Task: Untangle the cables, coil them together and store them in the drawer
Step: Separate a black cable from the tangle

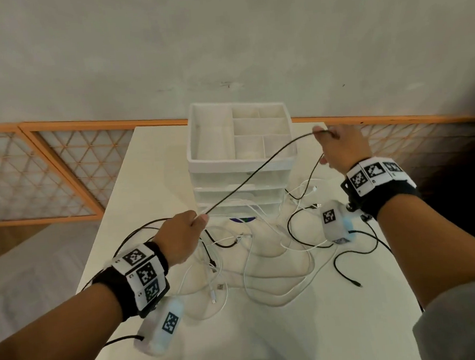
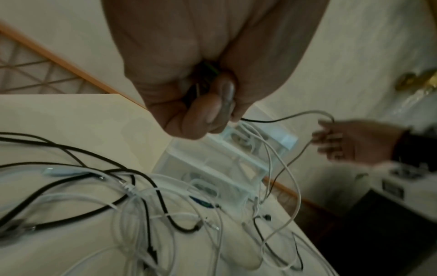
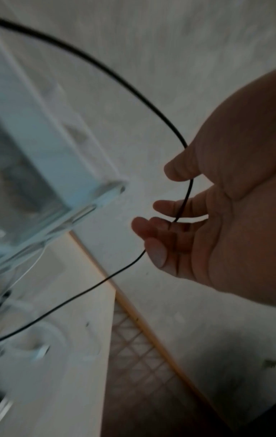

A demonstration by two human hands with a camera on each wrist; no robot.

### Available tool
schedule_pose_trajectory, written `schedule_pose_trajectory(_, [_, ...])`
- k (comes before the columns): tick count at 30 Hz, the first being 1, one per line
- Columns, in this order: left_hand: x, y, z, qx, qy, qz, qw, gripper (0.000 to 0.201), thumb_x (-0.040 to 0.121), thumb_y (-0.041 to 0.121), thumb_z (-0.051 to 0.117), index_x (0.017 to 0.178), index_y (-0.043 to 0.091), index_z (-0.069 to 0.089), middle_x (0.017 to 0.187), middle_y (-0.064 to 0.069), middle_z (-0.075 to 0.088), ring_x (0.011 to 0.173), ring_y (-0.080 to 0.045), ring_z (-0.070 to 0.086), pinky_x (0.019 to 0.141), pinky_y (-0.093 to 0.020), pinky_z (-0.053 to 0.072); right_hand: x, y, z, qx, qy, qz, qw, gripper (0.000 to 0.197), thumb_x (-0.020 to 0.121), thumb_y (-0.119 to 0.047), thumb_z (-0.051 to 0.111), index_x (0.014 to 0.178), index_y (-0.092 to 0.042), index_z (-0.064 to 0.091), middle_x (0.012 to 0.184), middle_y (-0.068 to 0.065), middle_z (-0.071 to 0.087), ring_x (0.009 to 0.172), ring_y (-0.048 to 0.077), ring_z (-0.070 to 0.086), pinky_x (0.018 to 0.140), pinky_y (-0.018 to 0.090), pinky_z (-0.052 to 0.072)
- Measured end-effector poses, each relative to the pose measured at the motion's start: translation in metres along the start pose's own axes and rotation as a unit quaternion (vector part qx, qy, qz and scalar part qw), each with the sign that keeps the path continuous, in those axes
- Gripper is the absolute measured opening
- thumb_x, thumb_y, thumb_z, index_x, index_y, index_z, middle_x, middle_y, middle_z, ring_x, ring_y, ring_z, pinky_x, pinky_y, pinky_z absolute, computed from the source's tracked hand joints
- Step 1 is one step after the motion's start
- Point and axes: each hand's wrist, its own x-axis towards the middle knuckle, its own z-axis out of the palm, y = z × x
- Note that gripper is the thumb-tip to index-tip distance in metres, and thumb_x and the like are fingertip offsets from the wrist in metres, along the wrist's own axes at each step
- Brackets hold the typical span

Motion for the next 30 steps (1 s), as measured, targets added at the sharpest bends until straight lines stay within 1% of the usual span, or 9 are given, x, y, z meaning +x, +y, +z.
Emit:
schedule_pose_trajectory(6, [0.006,-0.009,0.01,-0.038,0.061,-0.056,0.996,0.038,0.104,0.036,0.033,0.083,0.007,0.048,0.068,-0.013,0.055,0.043,-0.028,0.05,0.047,-0.028,0.04,-0.001,-0.038,-0.02,0.017,0.164,-0.03,0.986,0.054,0.081,-0.074,0.053,0.092,-0.022,0.059,0.084,-0.004,0.059,0.085,0.019,0.05,0.072,0.028,0.035])
schedule_pose_trajectory(10, [0.003,-0.022,-0.002,-0.093,0.091,-0.097,0.987,0.049,0.103,0.043,0.035,0.071,0.007,0.043,0.052,-0.009,0.047,0.047,-0.025,0.046,0.055,-0.038,0.044,0.006,-0.005,-0.018,-0.048,0.096,0.067,0.992,0.073,0.072,-0.089,0.043,0.071,-0.016,0.051,0.066,0.002,0.052,0.072,0.029,0.055,0.055,0.03,0.034])
schedule_pose_trajectory(16, [-0.008,-0.019,-0.009,-0.135,0.014,-0.059,0.989,0.049,0.101,0.049,0.04,0.073,0.009,0.045,0.046,-0.001,0.044,0.048,-0.025,0.043,0.057,-0.037,0.039,0.013,-0.001,-0.006,0.063,0.078,0.009,0.995,0.062,0.064,-0.09,0.053,0.089,-0.034,0.056,0.096,-0.004,0.072,0.091,0.022,0.07,0.085,0.045,0.057])
schedule_pose_trajectory(18, [-0.011,-0.006,-0.012,-0.159,0.008,-0.033,0.987,0.047,0.102,0.045,0.041,0.072,0.01,0.045,0.048,-0.001,0.048,0.046,-0.024,0.048,0.054,-0.034,0.043,0.019,0.005,-0.009,0.051,0.08,-0.023,0.995,0.048,0.064,-0.082,0.064,0.087,-0.041,0.053,0.101,-0.004,0.071,0.093,0.024,0.071,0.083,0.049,0.058])
schedule_pose_trajectory(20, [-0.015,0.007,-0.016,-0.203,0.0,-0.009,0.979,0.042,0.103,0.039,0.042,0.074,0.01,0.045,0.053,-0.003,0.051,0.043,-0.019,0.051,0.048,-0.029,0.044,0.015,0.015,-0.011,-0.034,0.028,-0.031,0.999,0.042,0.072,-0.056,0.073,0.107,-0.048,0.052,0.118,0.002,0.067,0.103,0.028,0.067,0.088,0.041,0.055])
schedule_pose_trajectory(23, [-0.019,0.025,-0.022,-0.239,-0.018,0.025,0.971,0.035,0.104,0.035,0.042,0.08,0.01,0.047,0.054,-0.003,0.042,0.04,-0.017,0.039,0.038,-0.02,0.031,-0.003,0.028,-0.008,-0.157,-0.05,0.035,0.986,0.075,0.081,-0.015,0.066,0.146,-0.037,0.035,0.142,0.015,0.043,0.087,0.024,0.058,0.075,0.029,0.044])
schedule_pose_trajectory(25, [-0.018,0.038,-0.025,-0.234,-0.017,0.049,0.971,0.034,0.104,0.036,0.044,0.082,0.011,0.049,0.05,0.002,0.035,0.039,-0.013,0.027,0.037,-0.016,0.022,-0.03,0.016,-0.005,-0.119,-0.055,0.029,0.991,0.075,0.083,-0.015,0.064,0.147,-0.039,0.035,0.136,0.013,0.044,0.076,0.015,0.051,0.066,0.024,0.041])
schedule_pose_trajectory(27, [-0.016,0.054,-0.024,-0.206,-0.013,0.093,0.974,0.039,0.102,0.038,0.047,0.073,0.012,0.047,0.047,0.008,0.034,0.04,-0.012,0.025,0.038,-0.018,0.023,-0.062,-0.006,0.003,-0.023,-0.088,-0.061,0.994,0.068,0.08,-0.019,0.069,0.137,-0.046,0.046,0.104,0.002,0.058,0.074,0.011,0.052,0.063,0.024,0.045])
schedule_pose_trajectory(30, [-0.018,0.076,-0.019,-0.116,-0.018,0.186,0.976,0.047,0.1,0.042,0.049,0.062,0.017,0.041,0.047,0.012,0.039,0.043,-0.008,0.033,0.048,-0.022,0.031,-0.103,-0.033,0.026,0.008,-0.218,-0.148,0.965,0.036,0.078,-0.026,0.074,0.109,-0.042,0.065,0.061,-0.012,0.052,0.055,0.006,0.048,0.056,0.016,0.042])
